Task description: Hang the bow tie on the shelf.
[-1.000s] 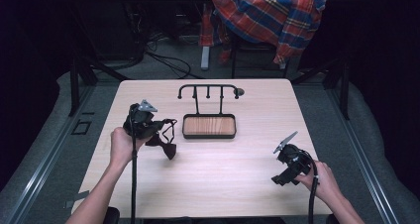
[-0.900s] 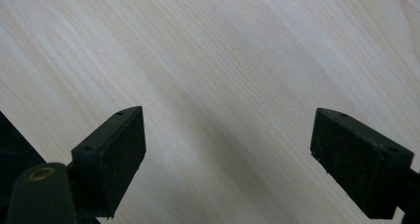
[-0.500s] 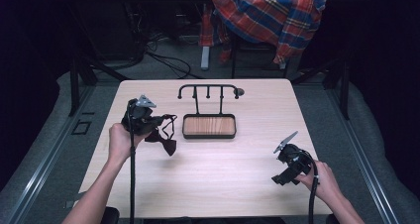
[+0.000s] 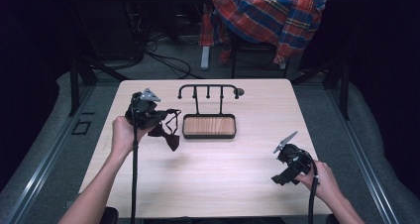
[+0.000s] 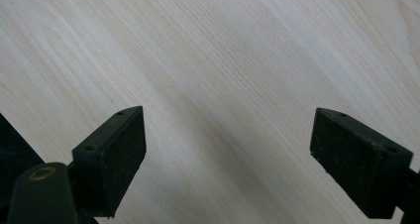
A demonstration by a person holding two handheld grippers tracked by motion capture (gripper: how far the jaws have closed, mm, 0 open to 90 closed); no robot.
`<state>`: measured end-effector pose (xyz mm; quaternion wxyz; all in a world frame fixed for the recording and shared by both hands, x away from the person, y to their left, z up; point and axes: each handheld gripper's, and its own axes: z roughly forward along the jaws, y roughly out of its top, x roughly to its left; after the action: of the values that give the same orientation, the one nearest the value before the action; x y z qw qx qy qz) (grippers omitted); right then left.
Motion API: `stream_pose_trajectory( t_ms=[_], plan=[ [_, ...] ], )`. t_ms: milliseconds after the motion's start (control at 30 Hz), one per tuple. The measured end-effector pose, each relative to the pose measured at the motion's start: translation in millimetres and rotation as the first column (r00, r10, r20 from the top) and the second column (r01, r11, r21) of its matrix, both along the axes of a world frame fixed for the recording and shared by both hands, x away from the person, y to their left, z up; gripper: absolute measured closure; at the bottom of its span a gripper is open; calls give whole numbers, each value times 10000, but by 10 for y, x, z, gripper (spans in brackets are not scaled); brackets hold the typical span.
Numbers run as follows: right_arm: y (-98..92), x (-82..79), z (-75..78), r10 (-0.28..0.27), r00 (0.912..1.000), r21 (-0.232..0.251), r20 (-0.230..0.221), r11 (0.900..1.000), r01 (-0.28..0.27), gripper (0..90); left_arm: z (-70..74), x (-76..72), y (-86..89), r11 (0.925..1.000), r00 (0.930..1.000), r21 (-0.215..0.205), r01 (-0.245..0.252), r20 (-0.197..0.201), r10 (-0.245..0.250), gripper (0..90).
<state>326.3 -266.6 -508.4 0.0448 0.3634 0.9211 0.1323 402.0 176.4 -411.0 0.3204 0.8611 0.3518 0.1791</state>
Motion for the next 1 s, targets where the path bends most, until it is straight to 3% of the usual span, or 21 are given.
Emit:
stream_pose_trajectory(
  t_ms=[600, 1000],
  plan=[
    [0, -1, 10, 27, 10000, 38, 53, 10000, -27, 135, 126, 94, -120, 9999, 9997, -67, 158, 207, -156, 867],
    [7, 3, 11, 84, 10000, -75, -30, 9999, -84, 137, 228, 255, -179, 9995, 9995, -286, 107, 291, -99, 867]
  ],
)
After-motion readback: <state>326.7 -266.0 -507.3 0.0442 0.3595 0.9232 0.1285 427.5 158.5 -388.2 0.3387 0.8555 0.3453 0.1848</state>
